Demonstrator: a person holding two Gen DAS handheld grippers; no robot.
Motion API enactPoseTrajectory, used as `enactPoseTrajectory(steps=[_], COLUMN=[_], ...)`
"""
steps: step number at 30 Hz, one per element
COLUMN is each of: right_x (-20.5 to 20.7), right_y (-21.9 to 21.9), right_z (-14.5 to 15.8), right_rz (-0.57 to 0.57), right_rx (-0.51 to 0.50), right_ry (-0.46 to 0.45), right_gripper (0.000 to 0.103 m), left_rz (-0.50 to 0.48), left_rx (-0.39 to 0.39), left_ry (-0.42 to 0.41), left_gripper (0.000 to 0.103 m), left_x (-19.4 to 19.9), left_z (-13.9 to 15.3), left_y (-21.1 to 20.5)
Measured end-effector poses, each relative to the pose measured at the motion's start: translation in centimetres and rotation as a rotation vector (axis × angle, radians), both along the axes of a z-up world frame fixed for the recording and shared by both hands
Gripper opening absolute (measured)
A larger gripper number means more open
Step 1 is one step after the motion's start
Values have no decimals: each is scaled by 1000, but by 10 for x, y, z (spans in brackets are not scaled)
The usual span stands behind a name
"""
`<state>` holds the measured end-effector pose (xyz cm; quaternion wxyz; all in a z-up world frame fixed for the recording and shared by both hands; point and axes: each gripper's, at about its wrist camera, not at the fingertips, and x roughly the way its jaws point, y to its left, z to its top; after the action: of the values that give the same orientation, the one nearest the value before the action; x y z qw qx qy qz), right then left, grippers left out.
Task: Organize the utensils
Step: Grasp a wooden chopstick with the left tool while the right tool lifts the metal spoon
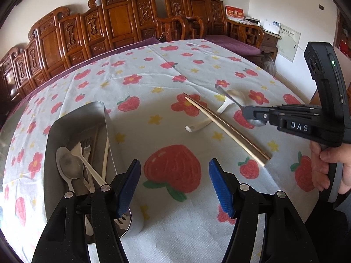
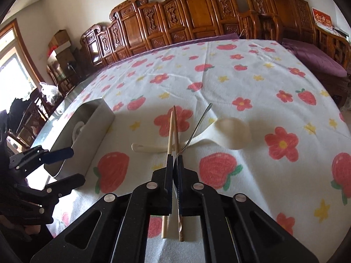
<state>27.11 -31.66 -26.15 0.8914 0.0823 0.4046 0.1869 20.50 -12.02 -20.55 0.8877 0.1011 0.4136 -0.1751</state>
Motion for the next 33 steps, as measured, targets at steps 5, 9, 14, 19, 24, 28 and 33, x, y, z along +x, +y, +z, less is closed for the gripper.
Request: enactPoseTrajectory(steps=[5,9,14,19,24,28,33], right_x=[0,6,15,17,17,18,19], right_y=[-7,-15,-26,-37,-37,-34,-35], right_z=[9,5,-6,-10,-10,-11,-11], right_rz=[-17,-46,-66,-90,-90,-82,-86], right_rx=[-42,-96,-139,-137,-131,-131,-126], right_ry=[-42,-42,-14,-6,-9,-3,2], right_gripper=[4,4,4,4,4,4,4], left_rz=[-10,-43,-54,-36,-8,28,58], left_rx=[-1,42,50,26,22,26,42], left_ry=[-9,-11,22,70,108,139,144], left_gripper=[62,62,62,61,49,34,18], left_x=[-1,2,15,27,37,43,42], left_z=[5,2,-11,-22,-31,-41,-48], left_y=[-9,-30,-59,-78,-94,-96,-96])
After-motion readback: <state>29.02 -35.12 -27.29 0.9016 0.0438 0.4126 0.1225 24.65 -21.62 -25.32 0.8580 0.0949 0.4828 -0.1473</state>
